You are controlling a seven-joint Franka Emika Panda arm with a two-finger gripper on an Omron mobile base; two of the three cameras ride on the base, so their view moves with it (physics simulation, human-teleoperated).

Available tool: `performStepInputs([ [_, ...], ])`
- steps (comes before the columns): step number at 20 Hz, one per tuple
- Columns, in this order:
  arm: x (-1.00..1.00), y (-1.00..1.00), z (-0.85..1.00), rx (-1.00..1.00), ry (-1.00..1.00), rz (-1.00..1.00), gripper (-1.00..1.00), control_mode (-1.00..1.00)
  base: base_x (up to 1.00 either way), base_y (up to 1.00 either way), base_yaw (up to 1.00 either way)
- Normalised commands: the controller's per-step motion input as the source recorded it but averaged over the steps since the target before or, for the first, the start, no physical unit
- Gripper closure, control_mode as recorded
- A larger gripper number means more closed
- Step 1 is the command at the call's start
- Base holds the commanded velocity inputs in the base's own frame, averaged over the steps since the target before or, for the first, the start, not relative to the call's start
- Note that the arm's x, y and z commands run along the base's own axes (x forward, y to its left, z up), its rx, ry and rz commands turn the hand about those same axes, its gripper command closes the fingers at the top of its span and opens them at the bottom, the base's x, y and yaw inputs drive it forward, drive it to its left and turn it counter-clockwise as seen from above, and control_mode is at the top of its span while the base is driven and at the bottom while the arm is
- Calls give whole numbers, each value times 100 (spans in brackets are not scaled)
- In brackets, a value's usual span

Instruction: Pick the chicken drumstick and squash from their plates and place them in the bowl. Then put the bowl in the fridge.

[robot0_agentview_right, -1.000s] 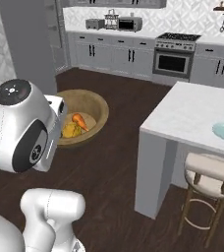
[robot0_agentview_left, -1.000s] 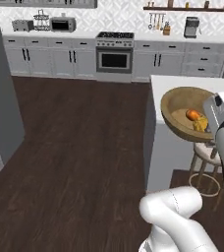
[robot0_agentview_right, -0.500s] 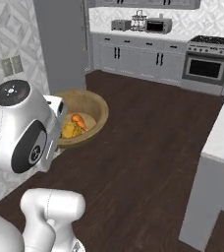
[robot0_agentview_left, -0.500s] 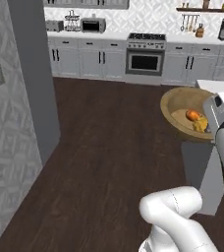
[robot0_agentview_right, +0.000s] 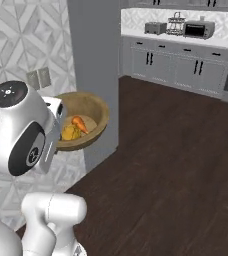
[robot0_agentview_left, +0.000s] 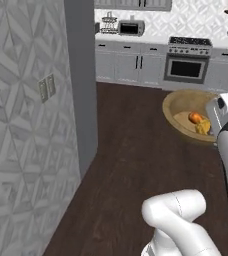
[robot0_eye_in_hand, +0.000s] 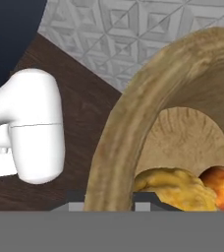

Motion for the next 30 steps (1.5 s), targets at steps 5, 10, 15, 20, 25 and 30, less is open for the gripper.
performStepInputs([
  [5, 0, 0, 0, 0, 0, 0, 100, 100, 100, -5, 21],
  [10, 0, 0, 0, 0, 0, 0, 100, 100, 100, -16, 17],
  [15, 0, 0, 0, 0, 0, 0, 100, 100, 100, -49, 16],
  [20, 0, 0, 0, 0, 0, 0, 100, 100, 100, -84, 13],
  [25, 0, 0, 0, 0, 0, 0, 100, 100, 100, -96, 12],
  [30, 0, 0, 0, 0, 0, 0, 100, 100, 100, -98, 19],
])
